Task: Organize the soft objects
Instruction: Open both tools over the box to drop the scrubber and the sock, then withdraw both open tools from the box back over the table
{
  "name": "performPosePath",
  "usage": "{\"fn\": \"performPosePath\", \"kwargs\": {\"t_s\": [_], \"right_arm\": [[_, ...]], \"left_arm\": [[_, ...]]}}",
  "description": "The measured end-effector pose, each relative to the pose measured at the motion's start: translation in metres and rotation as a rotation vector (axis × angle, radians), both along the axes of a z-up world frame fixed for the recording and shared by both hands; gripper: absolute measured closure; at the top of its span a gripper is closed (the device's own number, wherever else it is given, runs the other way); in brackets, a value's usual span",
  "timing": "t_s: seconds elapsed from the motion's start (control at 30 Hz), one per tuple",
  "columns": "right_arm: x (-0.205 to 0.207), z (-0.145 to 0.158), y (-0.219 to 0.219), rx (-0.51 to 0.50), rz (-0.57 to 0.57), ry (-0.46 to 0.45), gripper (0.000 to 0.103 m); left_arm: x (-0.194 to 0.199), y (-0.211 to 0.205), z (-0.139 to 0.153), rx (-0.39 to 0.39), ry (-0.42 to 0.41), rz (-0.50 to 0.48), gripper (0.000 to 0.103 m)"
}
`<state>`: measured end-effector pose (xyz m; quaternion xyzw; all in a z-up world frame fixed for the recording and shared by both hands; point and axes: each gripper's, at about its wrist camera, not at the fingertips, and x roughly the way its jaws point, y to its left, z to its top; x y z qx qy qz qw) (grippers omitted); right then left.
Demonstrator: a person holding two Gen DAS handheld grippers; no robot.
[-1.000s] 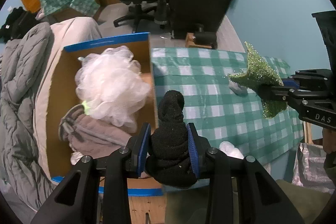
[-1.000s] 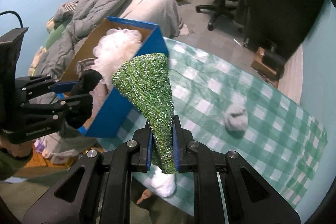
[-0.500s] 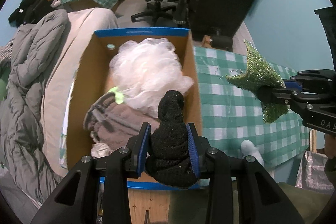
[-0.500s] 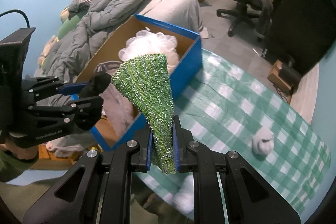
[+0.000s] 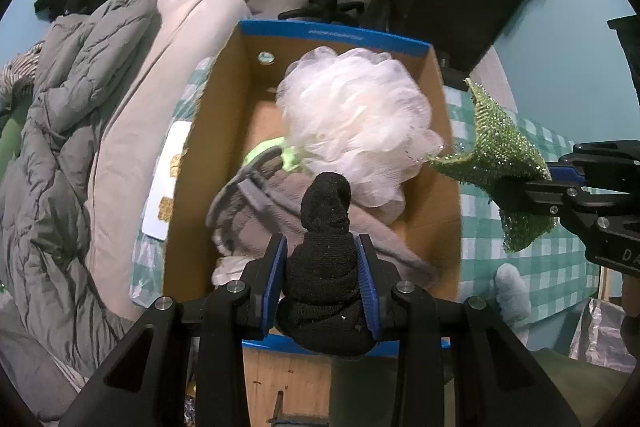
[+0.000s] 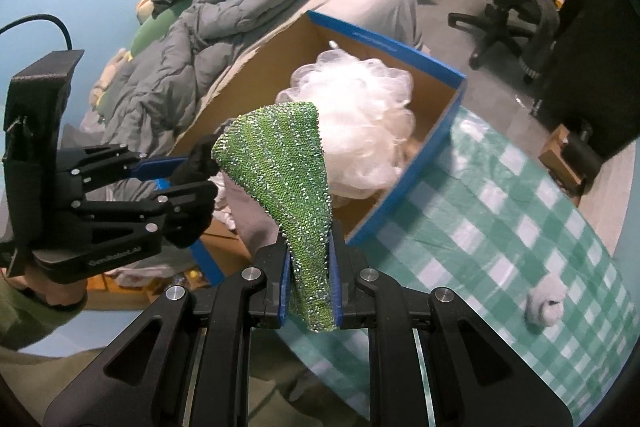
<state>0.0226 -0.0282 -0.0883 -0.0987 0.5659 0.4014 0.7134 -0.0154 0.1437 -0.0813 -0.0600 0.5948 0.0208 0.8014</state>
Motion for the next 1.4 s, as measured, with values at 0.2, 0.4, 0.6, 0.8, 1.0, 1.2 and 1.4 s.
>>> {"fn": "performPosePath", "kwargs": {"t_s": [0.2, 0.4, 0.6, 0.8, 1.0, 1.2, 1.4], "right_arm": [[-0.004, -0.006, 0.021, -0.002, 0.007, 0.009, 0.089], [-0.005, -0.017, 0.035, -0.017, 0.015, 0.025, 0.089], [-0.004, -0.029, 0.045, -0.044, 0.0, 0.056, 0.079], [-0.008, -0.03, 0.05, -0.061, -0.002, 0.053, 0.057], [-0.009, -0.027, 0.046, -0.069, -0.013, 0.044, 0.045], [-0.006, -0.021, 0.036, -0.056, -0.026, 0.045, 0.045], [-0.005, -0.016, 0.026, -0.05, -0.042, 0.036, 0.044]], "left_arm": [[0.0, 0.015, -0.01, 0.01, 0.02, 0.013, 0.068], [0.001, 0.027, -0.016, 0.013, 0.032, 0.022, 0.068], [0.003, 0.032, -0.023, 0.021, 0.043, 0.042, 0.067], [0.0, 0.029, -0.021, 0.038, 0.042, 0.031, 0.048], [-0.002, 0.026, -0.015, 0.051, 0.035, 0.023, 0.042], [-0.005, 0.02, -0.007, 0.049, 0.021, 0.024, 0.042], [-0.006, 0.01, 0.001, 0.045, 0.004, 0.019, 0.042]]}}
